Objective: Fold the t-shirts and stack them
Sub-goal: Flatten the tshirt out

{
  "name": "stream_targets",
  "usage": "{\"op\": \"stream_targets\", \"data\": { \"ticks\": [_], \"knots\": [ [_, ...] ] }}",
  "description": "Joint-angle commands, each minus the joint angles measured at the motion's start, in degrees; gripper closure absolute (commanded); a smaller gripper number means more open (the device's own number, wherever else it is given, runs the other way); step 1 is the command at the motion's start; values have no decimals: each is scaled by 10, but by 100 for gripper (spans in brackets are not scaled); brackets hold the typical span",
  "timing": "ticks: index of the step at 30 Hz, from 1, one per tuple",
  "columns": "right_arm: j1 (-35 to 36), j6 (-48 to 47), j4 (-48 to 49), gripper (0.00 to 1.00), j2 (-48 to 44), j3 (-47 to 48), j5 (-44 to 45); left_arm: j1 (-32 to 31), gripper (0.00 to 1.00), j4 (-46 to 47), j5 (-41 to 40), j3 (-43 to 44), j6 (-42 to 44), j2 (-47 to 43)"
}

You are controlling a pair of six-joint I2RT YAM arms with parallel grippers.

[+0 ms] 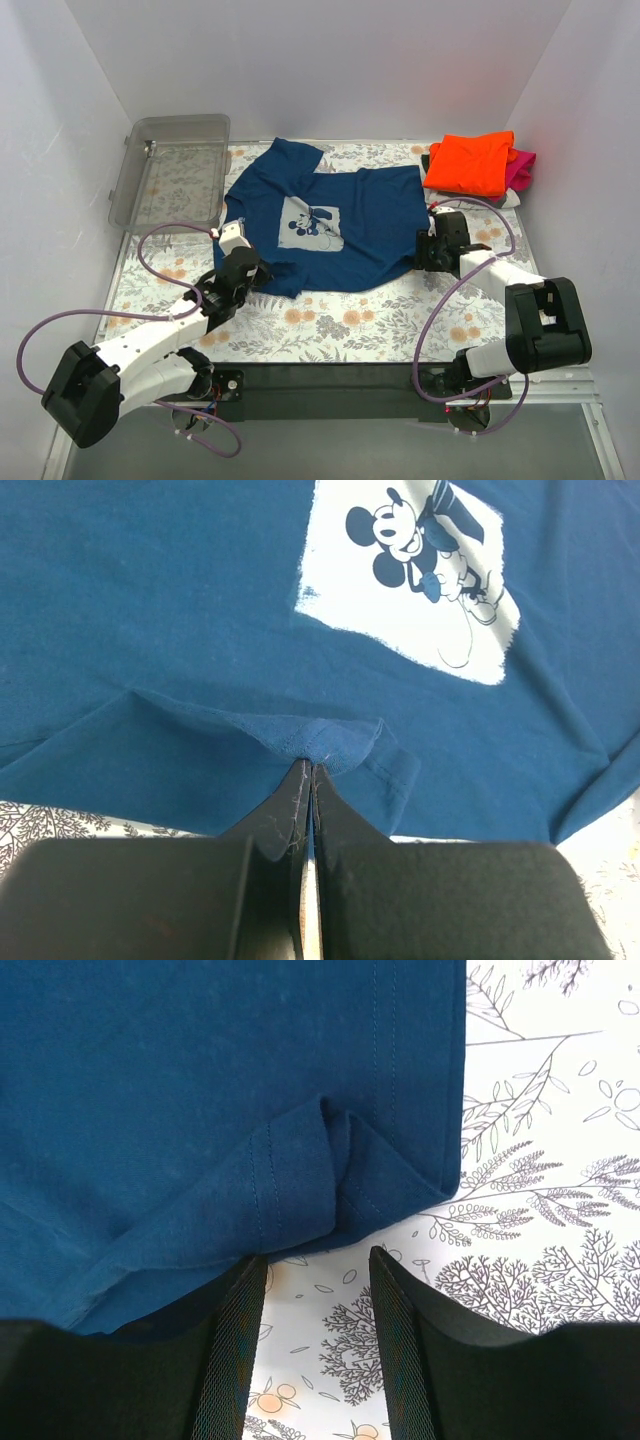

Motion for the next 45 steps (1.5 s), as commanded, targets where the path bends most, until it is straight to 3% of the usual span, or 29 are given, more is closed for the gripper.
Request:
{"op": "stream_targets", "data": {
  "ticks": [1, 11, 27, 36, 45],
  "knots": [
    [2, -10, 18, 59, 2, 28, 15, 7, 100, 3, 2, -2, 8, 5],
    [6, -10, 14, 60, -7, 45, 2, 11, 100, 4, 5, -5, 10, 9],
    [6, -32, 49, 62, 78, 88, -17, 17, 100, 2, 10, -11, 9, 4],
    [6, -62, 72, 67, 82, 93, -29, 20, 100, 1, 12, -16, 8, 2],
    [6, -76, 79, 82, 83, 99, -45, 23, 100, 4, 20, -16, 7, 11]
  ]
}}
